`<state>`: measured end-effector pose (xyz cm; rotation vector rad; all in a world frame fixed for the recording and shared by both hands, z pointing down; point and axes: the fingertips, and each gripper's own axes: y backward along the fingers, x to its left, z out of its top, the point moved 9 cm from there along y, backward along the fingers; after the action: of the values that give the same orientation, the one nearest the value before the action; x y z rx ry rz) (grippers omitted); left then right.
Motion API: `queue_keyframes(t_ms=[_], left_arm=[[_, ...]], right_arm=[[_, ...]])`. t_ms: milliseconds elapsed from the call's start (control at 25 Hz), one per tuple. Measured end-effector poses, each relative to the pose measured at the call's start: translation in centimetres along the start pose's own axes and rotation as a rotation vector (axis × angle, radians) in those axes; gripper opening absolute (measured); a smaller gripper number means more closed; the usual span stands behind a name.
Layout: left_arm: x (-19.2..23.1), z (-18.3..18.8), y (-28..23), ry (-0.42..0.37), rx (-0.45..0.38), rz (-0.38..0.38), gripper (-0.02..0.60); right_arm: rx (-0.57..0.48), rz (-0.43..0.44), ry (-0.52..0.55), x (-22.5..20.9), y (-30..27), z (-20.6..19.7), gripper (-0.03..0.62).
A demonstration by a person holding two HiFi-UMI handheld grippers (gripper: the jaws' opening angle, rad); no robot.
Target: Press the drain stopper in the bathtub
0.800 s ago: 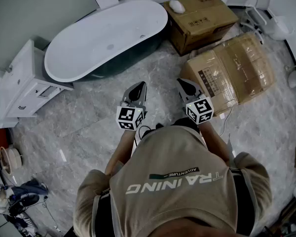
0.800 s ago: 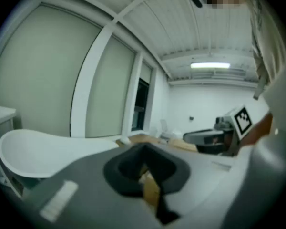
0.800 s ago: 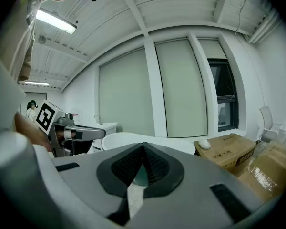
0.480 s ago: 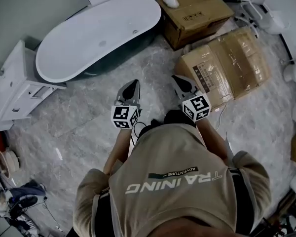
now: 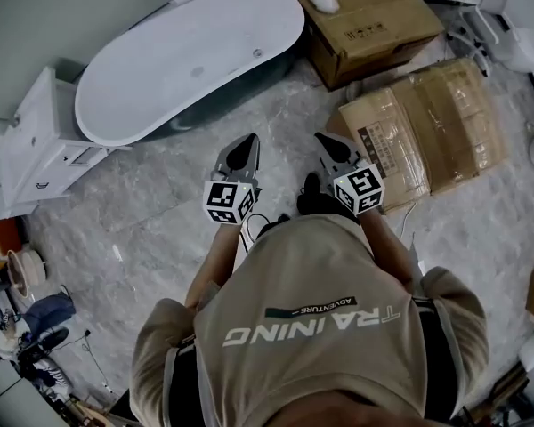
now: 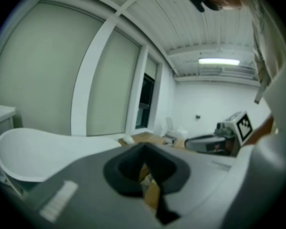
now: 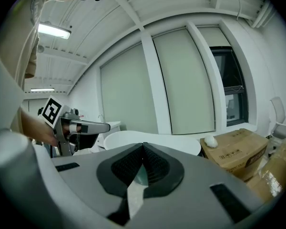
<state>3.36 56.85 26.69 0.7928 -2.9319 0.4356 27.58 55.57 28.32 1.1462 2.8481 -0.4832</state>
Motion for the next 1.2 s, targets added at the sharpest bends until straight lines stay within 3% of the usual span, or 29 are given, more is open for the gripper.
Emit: queue_keyframes(t_ms=[400, 680, 960, 1200], left_arm=[[1.4, 2.8, -5.3, 0.008, 0.032, 0.111, 0.002], [4.1, 2.3, -8.3, 0.056, 0.071, 0.127, 0.002], [9.3, 3.0, -13.9, 0.108, 0.042, 0.072, 0.002], [14.2, 6.1, -19.8, -0.011, 0.005, -0.010, 0.002]], right_arm=[[-0.029, 0.114, 0.019, -7.8, -6.3, 3.2, 0.009], [0.012, 0.084, -0.028, -11.5, -8.8, 2.8, 0.009], [0.033, 0.028, -0.007, -13.7, -12.6, 4.5, 0.008], [0.035, -0.023, 0.012, -15.0, -17.6, 7.2, 0.008]])
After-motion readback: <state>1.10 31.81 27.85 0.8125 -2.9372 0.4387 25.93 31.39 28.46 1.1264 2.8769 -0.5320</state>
